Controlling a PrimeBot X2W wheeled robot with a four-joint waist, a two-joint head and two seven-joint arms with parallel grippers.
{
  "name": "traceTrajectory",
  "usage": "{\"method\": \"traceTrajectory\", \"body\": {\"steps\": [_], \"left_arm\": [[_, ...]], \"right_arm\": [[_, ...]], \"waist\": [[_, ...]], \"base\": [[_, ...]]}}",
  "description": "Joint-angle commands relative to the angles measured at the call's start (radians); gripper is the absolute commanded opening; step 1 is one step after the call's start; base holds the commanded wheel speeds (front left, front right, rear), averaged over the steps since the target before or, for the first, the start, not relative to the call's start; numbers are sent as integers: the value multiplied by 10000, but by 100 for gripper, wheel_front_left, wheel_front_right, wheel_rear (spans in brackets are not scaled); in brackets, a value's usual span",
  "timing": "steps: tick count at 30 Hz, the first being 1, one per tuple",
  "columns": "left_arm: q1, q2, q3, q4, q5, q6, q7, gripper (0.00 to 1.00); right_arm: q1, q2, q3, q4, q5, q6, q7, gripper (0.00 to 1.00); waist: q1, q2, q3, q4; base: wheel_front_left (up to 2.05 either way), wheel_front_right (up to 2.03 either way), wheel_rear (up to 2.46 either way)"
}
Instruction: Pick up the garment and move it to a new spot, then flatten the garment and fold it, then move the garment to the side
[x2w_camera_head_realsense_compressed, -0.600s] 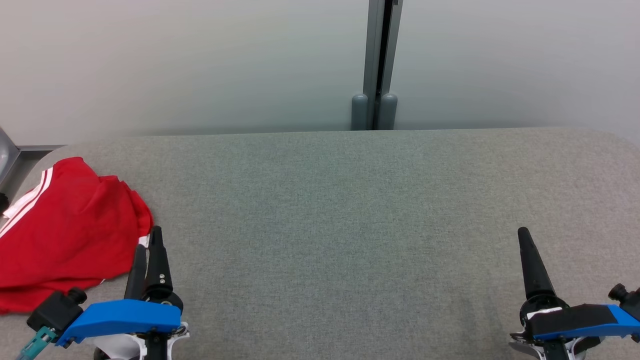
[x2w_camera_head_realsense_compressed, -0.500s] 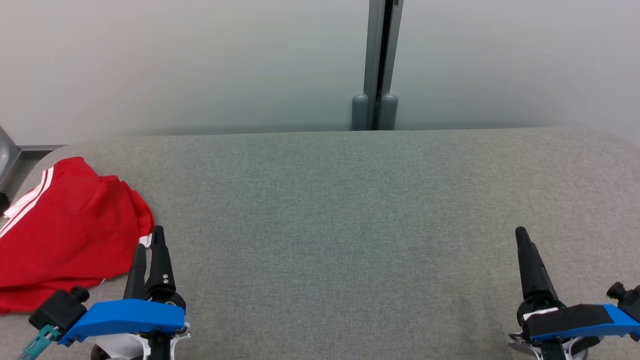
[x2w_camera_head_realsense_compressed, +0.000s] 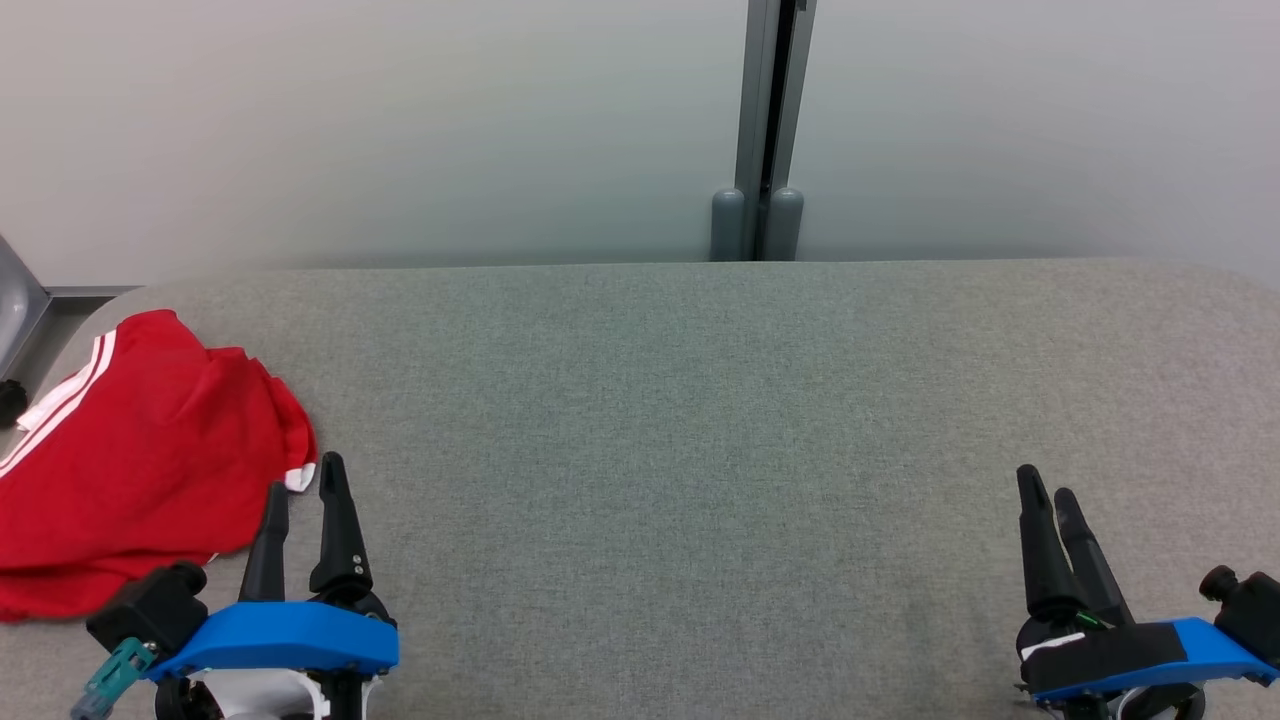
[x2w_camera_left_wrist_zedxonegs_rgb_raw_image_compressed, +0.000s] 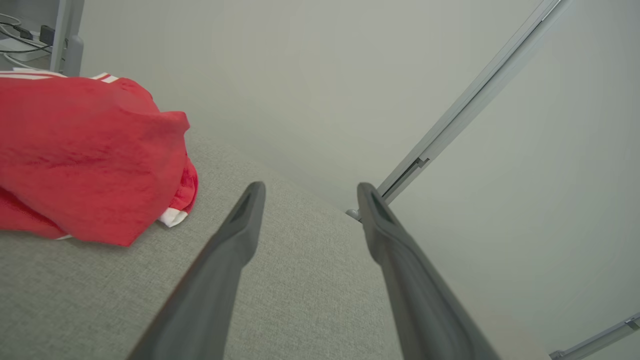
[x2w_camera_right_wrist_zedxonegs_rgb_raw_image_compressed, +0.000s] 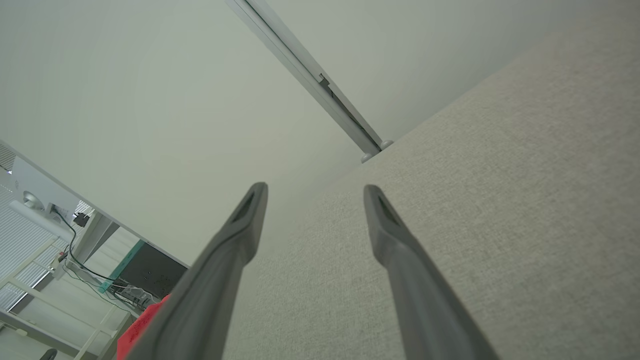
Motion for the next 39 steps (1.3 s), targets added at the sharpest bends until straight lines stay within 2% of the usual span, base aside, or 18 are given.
{"method": "traceTrajectory", "body": {"steps": [1, 26, 39], "left_arm": [[-166, 54, -89, -54, 345, 60, -97, 100], [-224, 207, -542, 445, 3174, 419, -748, 100], [-285, 256, -730, 682, 4194, 584, -1012, 100]], "right_arm": [[-32, -79, 26, -122, -303, 15, -86, 100], [196, -105, 154, 65, -3235, 20, -738, 100], [224, -114, 201, 7, -4411, 22, -1008, 100]], "waist": [[0, 0, -5, 6], [0, 0, -61, 164], [0, 0, -96, 235]], "base": [[0, 0, 0], [0, 0, 0], [0, 0, 0]]}}
